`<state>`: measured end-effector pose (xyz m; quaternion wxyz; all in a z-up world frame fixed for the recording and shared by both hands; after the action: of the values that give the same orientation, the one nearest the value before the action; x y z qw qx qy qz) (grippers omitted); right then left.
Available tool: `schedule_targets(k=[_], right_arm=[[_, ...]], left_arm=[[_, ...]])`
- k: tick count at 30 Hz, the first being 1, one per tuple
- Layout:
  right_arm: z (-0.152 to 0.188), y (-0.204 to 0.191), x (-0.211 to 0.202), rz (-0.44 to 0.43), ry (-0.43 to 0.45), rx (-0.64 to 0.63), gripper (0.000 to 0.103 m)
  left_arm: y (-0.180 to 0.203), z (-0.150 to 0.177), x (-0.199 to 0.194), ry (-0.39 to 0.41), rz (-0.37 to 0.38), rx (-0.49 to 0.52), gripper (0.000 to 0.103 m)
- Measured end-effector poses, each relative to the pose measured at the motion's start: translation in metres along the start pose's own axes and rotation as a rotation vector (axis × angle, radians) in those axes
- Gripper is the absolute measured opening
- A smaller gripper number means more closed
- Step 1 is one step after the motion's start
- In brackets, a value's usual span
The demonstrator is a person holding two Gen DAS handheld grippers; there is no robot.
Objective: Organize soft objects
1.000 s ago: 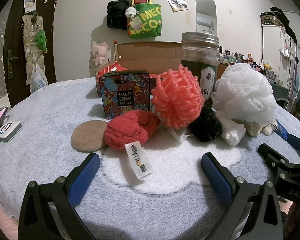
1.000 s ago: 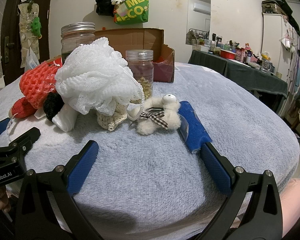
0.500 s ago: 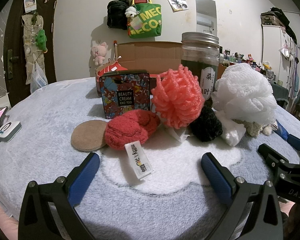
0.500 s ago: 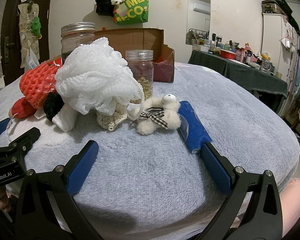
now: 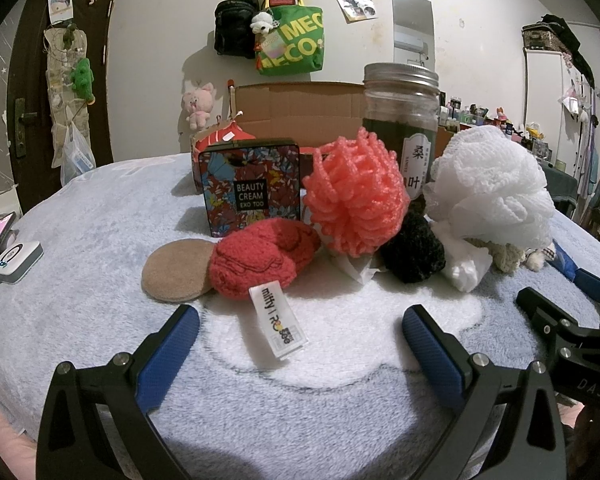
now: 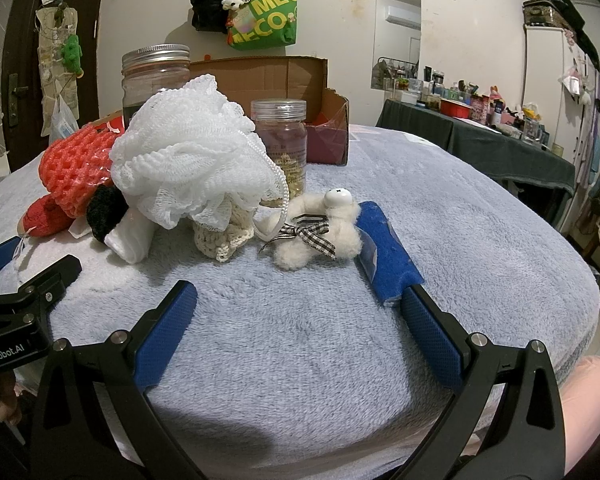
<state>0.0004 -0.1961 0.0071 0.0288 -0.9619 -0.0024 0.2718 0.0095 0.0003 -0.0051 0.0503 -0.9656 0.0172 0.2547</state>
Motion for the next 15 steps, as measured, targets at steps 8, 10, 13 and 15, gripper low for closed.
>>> schedule_targets(k=[8,10,13,15], right_arm=[[0.0,0.0,-0.001,-0.004,-0.003,-0.002,0.103],[0.0,0.0,-0.001,-0.012,-0.009,-0.005,0.103],[-0.003,0.002,-0.003,-0.029,-0.018,-0.015,0.103],[-0.007,0.004,-0.008,-0.041,-0.022,-0.023,0.103]], left_arm=[[-0.002,0.004,0.004,-0.007,0.013,0.001,0.103],[-0.006,0.005,0.002,-0.01,0.019,0.011,0.103],[-0.01,0.002,-0.002,-0.017,0.043,0.009,0.103],[-0.018,-0.003,-0.002,-0.015,0.046,0.003,0.103]])
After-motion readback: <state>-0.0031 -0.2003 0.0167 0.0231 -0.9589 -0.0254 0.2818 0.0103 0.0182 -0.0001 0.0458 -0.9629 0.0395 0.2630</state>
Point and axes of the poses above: each gripper's, at about its wrist camera, not at the fingertips, and x roughly the way its jaws point, y to its right, z to its underside, the point moved 1 cm from there along x, roughly the way its jaws point, and after that the axes turned 6 degrees about x, right-handed, at the moved point
